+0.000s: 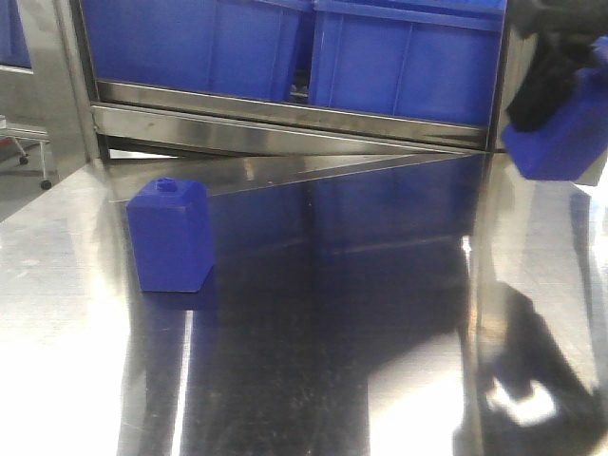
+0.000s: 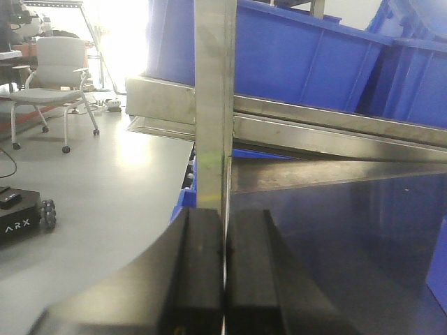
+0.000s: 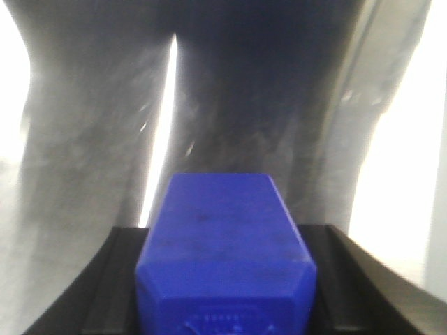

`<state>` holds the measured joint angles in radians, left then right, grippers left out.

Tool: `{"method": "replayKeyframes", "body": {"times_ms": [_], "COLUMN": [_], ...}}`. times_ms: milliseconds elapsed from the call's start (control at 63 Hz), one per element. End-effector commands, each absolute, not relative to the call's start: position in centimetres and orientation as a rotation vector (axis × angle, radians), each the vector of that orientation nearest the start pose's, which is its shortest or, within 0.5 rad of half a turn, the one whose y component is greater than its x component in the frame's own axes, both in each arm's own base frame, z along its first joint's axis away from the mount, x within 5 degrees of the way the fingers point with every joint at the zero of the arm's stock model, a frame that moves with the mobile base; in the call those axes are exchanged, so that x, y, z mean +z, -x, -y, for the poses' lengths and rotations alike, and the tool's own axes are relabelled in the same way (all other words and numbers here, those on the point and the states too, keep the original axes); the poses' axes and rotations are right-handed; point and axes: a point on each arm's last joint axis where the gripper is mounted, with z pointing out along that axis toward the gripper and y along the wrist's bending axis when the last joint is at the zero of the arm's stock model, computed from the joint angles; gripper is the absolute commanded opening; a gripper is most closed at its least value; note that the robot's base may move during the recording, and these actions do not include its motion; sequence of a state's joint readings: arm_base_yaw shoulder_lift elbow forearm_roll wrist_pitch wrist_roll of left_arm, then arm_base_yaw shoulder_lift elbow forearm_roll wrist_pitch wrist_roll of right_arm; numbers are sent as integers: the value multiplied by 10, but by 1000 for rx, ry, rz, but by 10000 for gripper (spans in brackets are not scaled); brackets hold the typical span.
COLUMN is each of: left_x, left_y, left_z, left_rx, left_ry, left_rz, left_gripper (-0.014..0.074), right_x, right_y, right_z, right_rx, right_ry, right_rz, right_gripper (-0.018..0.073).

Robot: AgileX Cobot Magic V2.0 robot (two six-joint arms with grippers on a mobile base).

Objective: Pick and sort blue part to right shelf
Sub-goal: 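Close the right gripper on the blue part and lift it away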

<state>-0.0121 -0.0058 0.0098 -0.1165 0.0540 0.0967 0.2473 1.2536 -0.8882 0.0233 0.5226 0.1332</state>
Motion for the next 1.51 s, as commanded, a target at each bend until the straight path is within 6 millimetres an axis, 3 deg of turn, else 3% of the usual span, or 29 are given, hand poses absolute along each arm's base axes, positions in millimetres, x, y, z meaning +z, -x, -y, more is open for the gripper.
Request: {"method": "replayKeyframes", "body": {"times_ms": [0,286,762,1491], "left_x": [207,207,207,207], "left_y": [-55,-55,-55,-55], "left_z": [0,0,0,0], "left_rx": [-30,-30,-30,-30], "left_ry": [15,15,15,15], "left_rz": [-1457,-1457,-1457,-1457], "left_gripper": [123,123,123,123], "right_x": [310,315,349,352], "right_y": [-239,-190,-113,-107], "right_z": [-50,-17,-9,-8], "right_rx": [210,149,94,95], "right_ry": [73,-43,19,18], "right_rz": [-2185,-1967,-1666,-1637], "right_gripper": [400,400,400,400]}}
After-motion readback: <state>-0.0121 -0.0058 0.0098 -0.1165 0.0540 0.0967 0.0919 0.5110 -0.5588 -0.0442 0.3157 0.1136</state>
